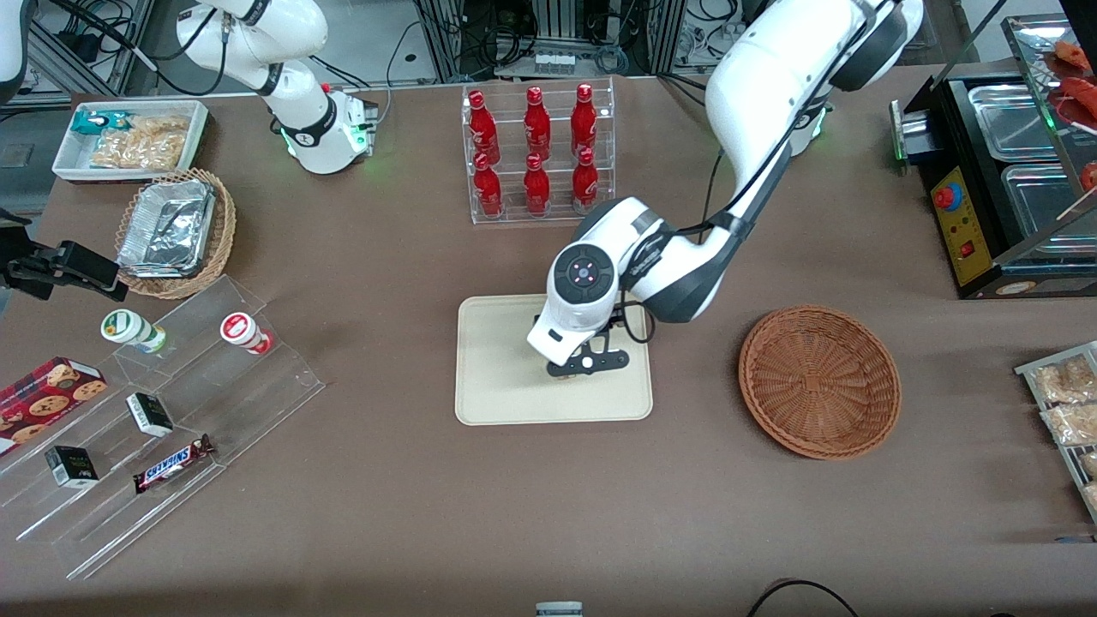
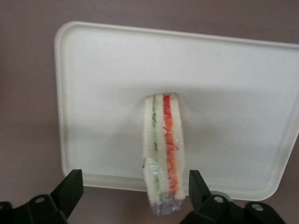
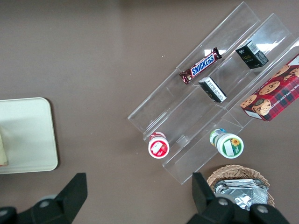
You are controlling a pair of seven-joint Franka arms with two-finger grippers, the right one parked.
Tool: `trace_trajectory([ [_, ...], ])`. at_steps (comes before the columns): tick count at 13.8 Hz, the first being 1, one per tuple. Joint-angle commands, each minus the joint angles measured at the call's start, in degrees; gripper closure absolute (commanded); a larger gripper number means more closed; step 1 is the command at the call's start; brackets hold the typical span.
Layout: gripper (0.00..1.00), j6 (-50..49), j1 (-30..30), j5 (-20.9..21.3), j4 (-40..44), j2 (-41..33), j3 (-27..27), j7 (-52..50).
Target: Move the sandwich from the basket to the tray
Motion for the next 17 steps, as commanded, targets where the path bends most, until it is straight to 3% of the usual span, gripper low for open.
trace_trajectory([
  [1,0.00,-6.23,6.26,0.36,-2.16,-7.05,-0.17,5.14],
  [4,0.00,-17.38,14.17,-0.26,-2.68,-13.03,-0.17,15.08],
  [8,0.00,-22.84,25.78,-0.17,-4.79,-19.44,-0.17,29.15],
  [11,0.00,-27.77,29.57,0.36,-4.97,-25.50,-0.17,31.10],
  [14,0.00,-35.93,31.15,1.41,-5.06,-31.92,1.41,37.60],
  [17,0.00,-39.20,31.16,1.59,-5.41,-35.45,1.68,37.79],
])
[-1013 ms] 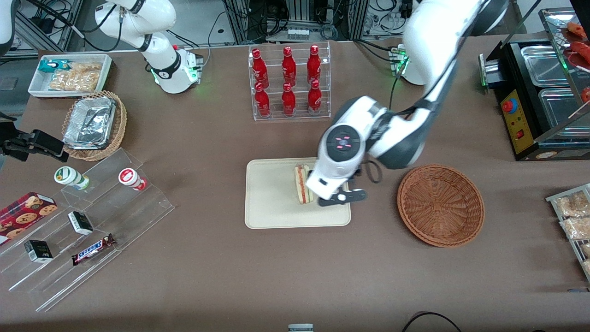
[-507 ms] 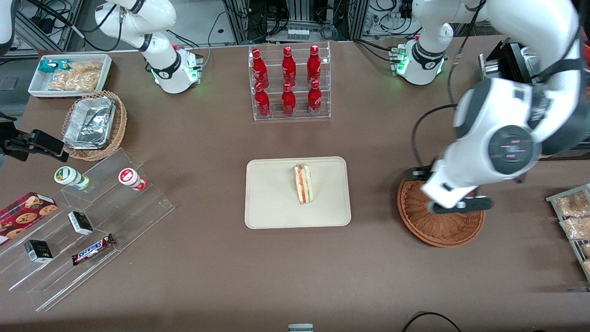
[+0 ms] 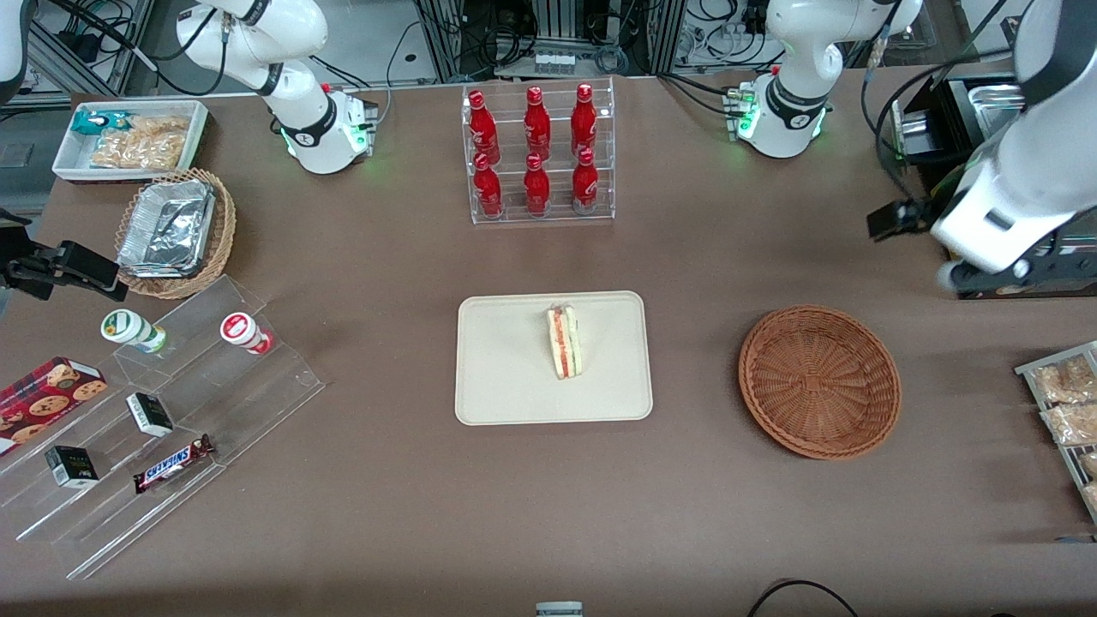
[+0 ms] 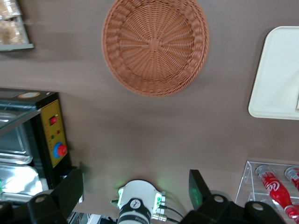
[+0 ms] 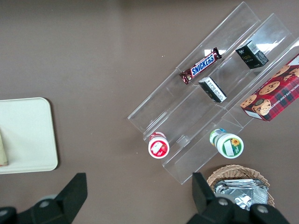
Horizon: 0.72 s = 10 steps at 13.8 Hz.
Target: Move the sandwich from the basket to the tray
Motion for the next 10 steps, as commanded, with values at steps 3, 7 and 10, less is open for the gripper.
trace_trajectory([
  [3,0.00,-1.32,0.45,0.28,-2.71,-2.63,-0.29,-0.60],
  [7,0.00,-0.71,0.53,0.28,-2.62,-2.10,-0.29,-0.07],
  [10,0.00,-0.62,0.53,0.28,-2.44,-1.83,-0.29,-0.07],
])
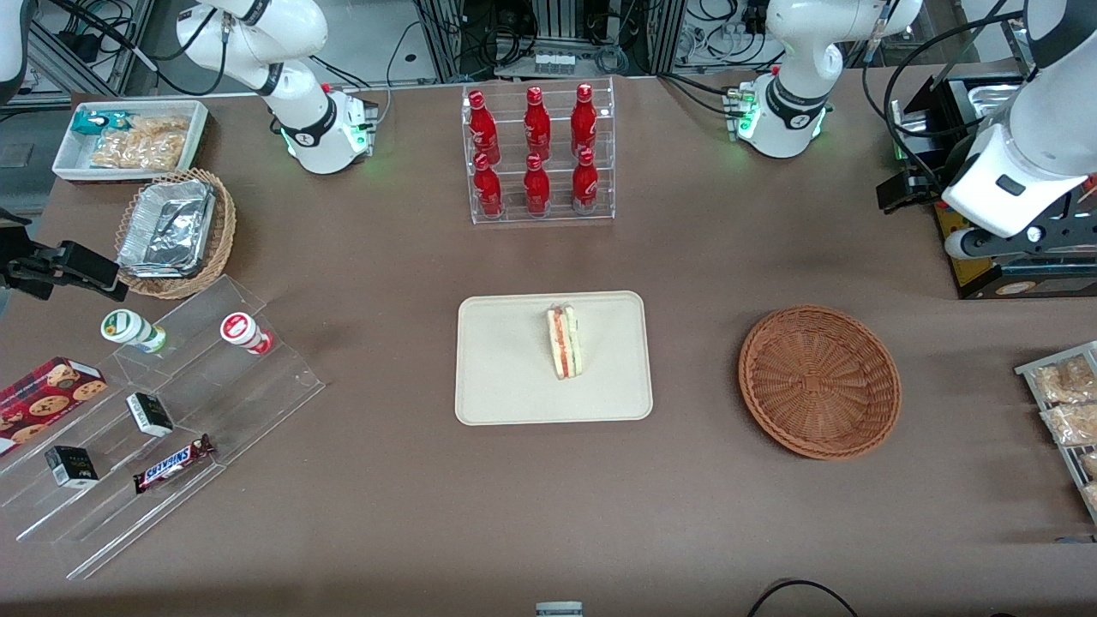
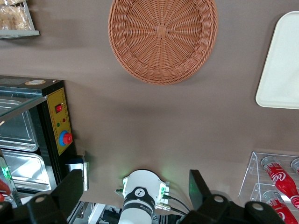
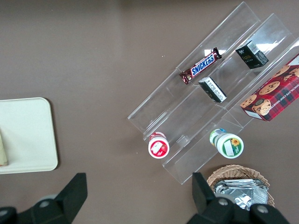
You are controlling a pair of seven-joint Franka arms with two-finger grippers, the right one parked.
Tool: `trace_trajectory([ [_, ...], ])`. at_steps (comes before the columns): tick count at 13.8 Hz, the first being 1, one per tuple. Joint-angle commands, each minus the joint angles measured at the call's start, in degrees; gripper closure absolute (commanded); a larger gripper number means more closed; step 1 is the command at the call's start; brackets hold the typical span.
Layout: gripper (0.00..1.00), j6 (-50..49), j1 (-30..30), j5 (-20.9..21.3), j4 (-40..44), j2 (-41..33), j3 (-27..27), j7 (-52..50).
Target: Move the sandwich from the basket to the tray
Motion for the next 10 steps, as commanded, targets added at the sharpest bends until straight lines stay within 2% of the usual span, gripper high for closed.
trace_trajectory([
  [1,0.00,0.59,0.48,0.11,-0.06,-0.13,-0.39,0.04],
  [10,0.00,1.47,0.48,0.11,0.20,0.57,-0.39,-0.05],
])
